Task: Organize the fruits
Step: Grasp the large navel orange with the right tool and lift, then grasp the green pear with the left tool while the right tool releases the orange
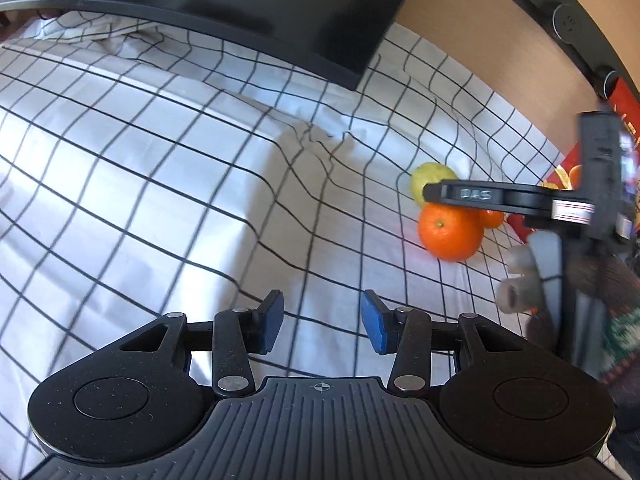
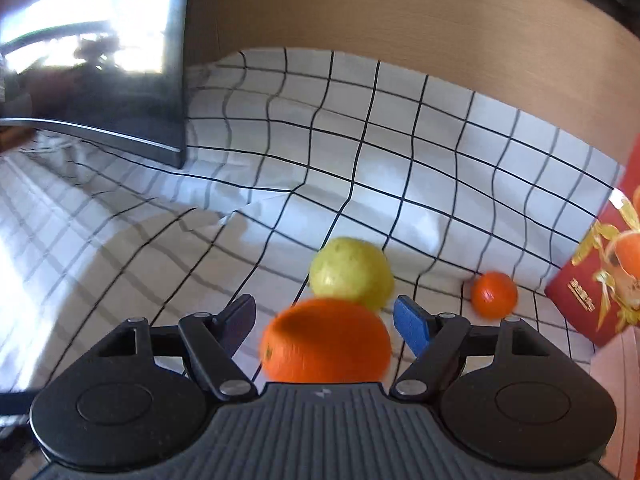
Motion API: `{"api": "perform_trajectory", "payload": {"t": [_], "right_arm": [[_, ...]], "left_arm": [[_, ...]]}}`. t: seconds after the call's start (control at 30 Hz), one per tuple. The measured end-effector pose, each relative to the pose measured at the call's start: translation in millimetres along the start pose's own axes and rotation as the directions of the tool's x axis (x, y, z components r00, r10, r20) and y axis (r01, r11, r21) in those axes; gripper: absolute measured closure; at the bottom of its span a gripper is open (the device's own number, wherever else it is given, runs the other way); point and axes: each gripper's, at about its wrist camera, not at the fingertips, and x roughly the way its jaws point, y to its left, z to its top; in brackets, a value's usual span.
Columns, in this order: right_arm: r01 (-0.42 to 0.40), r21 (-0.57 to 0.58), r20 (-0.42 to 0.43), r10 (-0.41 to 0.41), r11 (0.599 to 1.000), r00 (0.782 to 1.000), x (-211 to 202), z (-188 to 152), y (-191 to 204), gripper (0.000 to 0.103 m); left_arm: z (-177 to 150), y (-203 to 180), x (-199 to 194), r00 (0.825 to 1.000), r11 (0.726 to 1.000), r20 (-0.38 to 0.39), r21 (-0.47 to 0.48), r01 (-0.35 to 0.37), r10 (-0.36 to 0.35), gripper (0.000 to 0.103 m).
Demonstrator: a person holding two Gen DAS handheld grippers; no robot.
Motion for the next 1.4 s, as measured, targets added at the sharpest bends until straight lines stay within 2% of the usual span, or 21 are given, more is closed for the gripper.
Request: {"api": "perform_trajectory", "payload": {"t": [0.1,0.17,0.33,0.43,0.47,0.5,0.77,1.0,1.2,1.4], "right_arm": [[0.011,0.004,-0.068,-0.011,1.000,0.998,22.3,4.5,-2.6,0.025],[0.019,-0.010,-0.082,-0.019,1.000,0.996,24.1,0.0,-3.7,0.025],[-0.051,0.019,-0.142,0.053,0.999,0.988,20.1,-13.9,-14.8,0.017],[-0.084,0.058,-0.160,0.092,0.995,0.983,19.6,-23.4,-20.5,0.017],[-0.099,0.070,-0.164,0.110,0.993,0.980,18.6,-26.8,-21.6,0.021],[-0.123,0.078,-0.163,0.134,0.989,0.977,16.7,-29.3,-23.0,0.024],[-0.136,0.049,-0.170,0.143,0.989,0.975,-7.1,-49.8,-27.3,0.025],[-0.117,0.051,-0.194,0.125,0.992,0.973,-53.5,-97.2,-50.6,0.025],[-0.063,0.080,-0.198,0.078,0.995,0.977,-88.8,-138.3,-76.6,0.025],[-0.039,0.186,-0.171,0.071,0.982,0.983,-99.8,-154.1,-88.7,0.024]], "left_arm": [[4.7,6.7,-2.2,1.000,1.000,0.003,0.006,-0.005,0.005,0.056],[7.7,10.7,-1.2,1.000,1.000,0.005,0.002,-0.010,0.010,0.056],[11.0,10.1,9.9,1.000,1.000,-0.015,0.008,0.002,-0.001,0.056],[10.7,3.9,15.4,0.999,1.000,-0.028,0.022,0.020,-0.020,0.056],[10.5,1.7,16.8,0.999,0.999,-0.031,0.026,0.025,-0.025,0.056],[10.1,-0.5,18.2,0.999,0.999,-0.034,0.030,0.030,-0.029,0.056],[4.8,-13.0,24.0,0.997,0.997,-0.061,0.056,0.043,-0.040,0.056],[4.3,-29.5,33.6,0.996,0.991,-0.079,0.116,0.061,-0.052,0.056],[10.1,-63.9,55.1,0.992,0.966,-0.098,0.237,0.103,-0.082,0.056],[27.6,-101.6,74.5,0.991,0.924,-0.076,0.361,0.126,-0.106,0.056]]}}
